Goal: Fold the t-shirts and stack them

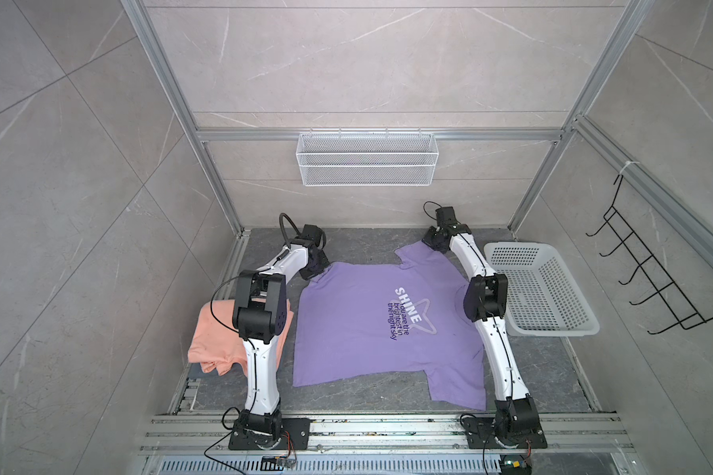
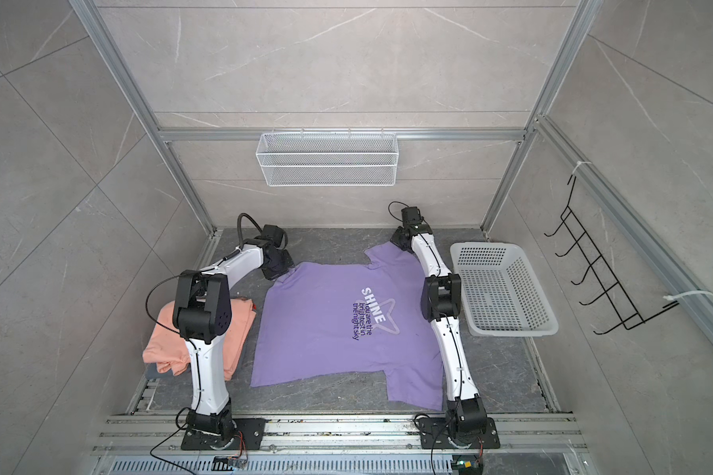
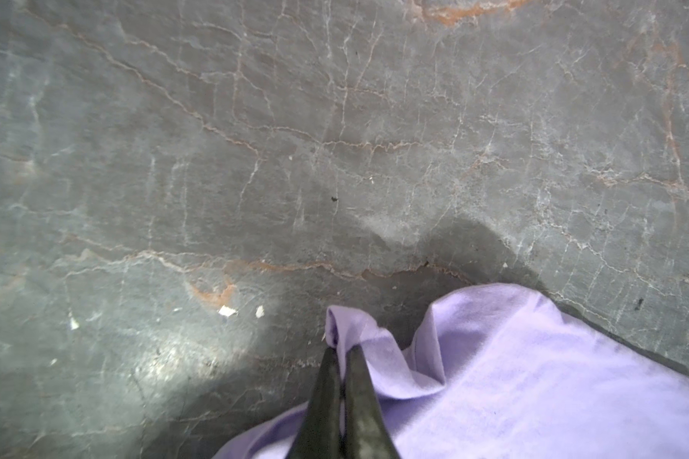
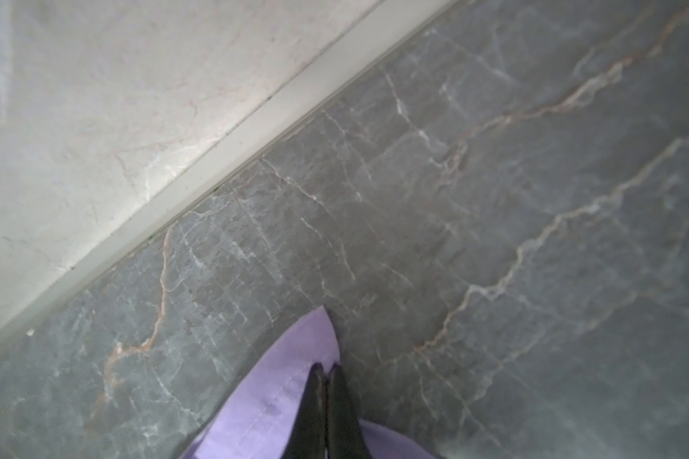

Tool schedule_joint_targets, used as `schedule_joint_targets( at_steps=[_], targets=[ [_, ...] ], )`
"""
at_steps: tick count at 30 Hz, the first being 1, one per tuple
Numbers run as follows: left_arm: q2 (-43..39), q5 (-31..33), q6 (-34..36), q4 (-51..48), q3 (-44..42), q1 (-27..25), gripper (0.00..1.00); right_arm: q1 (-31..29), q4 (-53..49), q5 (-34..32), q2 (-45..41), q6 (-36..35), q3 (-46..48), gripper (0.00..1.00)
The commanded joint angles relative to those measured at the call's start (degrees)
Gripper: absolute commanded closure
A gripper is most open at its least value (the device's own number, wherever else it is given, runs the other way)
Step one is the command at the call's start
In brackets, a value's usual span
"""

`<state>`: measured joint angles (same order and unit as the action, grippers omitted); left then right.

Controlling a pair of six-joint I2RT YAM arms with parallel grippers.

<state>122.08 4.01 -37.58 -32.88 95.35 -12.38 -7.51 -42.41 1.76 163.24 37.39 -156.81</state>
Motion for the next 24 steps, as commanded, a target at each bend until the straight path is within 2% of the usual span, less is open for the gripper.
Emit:
schedule_joint_targets(
  at_steps=[1,7,12,18,24],
  targets=[
    [-3.7,0.6,-0.6,0.6,-1.0,-0.2,1.0,-1.0,-4.8,-1.3,-1.6,-2.3,3.7,1.0],
    [-4.3,0.5,0.6,1.6,-1.6,-0.2,1.0,-1.0,0.2,-1.8,-10.4,-7.8,6.5,1.0],
    [-4.2,2.0,2.9,1.7,-0.1,0.3,1.0,-0.8,-2.6,-2.5,-16.6,-13.0,7.5,1.0],
    [-3.3,3.1,8.1,2.3,2.8,1.9,1.0,-0.1,0.2,-6.0,-28.1,-16.1,23.1,1.0],
    [-3.2,1.3,13.0,5.6,3.3,4.0,1.0,1.3,7.9,-5.8,-40.0,-16.3,40.4,1.0]
  ],
)
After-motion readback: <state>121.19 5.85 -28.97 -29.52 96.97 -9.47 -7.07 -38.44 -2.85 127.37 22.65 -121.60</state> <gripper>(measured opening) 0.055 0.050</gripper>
